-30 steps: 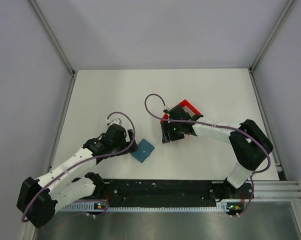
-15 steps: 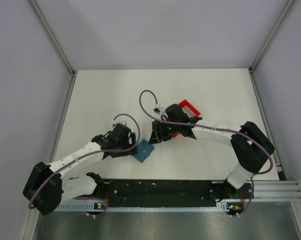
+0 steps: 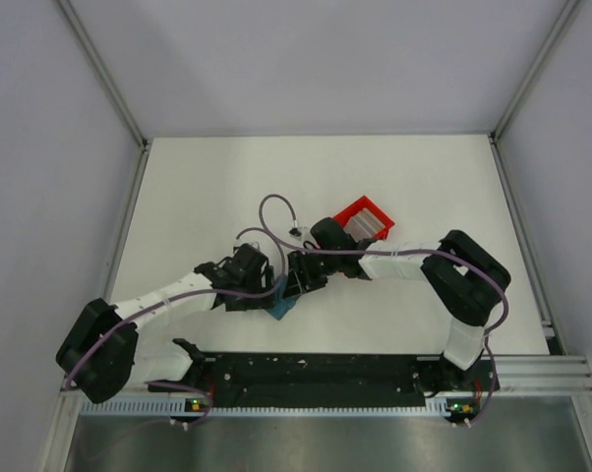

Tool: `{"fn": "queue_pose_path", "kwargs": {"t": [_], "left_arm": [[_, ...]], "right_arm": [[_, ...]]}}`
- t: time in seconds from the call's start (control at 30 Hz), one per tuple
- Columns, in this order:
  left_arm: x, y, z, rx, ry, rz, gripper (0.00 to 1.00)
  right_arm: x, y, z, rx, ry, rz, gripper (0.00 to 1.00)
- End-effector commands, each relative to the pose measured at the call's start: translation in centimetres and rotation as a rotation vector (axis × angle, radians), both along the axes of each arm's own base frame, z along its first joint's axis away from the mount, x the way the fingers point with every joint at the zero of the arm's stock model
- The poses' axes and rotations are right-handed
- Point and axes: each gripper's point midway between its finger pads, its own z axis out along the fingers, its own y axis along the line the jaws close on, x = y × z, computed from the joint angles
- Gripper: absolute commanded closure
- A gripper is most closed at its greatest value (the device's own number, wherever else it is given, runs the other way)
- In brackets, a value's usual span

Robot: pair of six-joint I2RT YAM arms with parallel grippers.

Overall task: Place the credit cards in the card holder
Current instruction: Open the card holder at the center of the board.

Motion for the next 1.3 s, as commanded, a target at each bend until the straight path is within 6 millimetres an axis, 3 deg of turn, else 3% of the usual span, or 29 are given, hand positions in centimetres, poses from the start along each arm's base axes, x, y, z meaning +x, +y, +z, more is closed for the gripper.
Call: {"fn": "queue_pose_path", "kwargs": {"t": [0.0,0.2,0.4,0.67,0.87,1.0,1.07,1.27], "left_arm": [[0.6,-1.0,0.2,-0.027,-0.02,-0.014,0.22],[0.4,-1.3,-0.5,-0.065,-0.028,-0.007,0.31],[0.4,-3.1,-0.5,-0.18,-0.047,-0.026,0.48],[0.2,-3.1,-0.8,-0.198,-0.055,-0.016,0.61],[0.2,-2.9,-0.9,-0.191,-0.054,-0.011,0.76],[0.3,-3.0,-0.8,-0.193,-0.063,-0.015,0.78],[0.3,-3.1,-0.8,-0.194,-0.062,-0.017,0.8],[0.1,-3.0,-0.9,-0.196,-0.052,-0.014,0.85]], "right_arm": [[-0.1,1.1,-0.6,0.031,0.008,0.025,0.53],[-1.4,0.3,-2.4,0.017,0.051,0.012,0.56],[-2.5,0.9,-2.2,0.08,0.099,0.012,0.59],[-1.2,1.6,0.1,0.121,0.056,-0.044,0.62],[-0.5,0.1,2.5,0.102,-0.014,-0.135,0.62],[0.5,0.0,3.5,0.114,-0.043,-0.191,0.62],[0.9,0.3,3.2,0.11,-0.04,-0.207,0.62],[0.8,-0.6,-0.4,0.004,0.056,-0.287,0.62]]}}
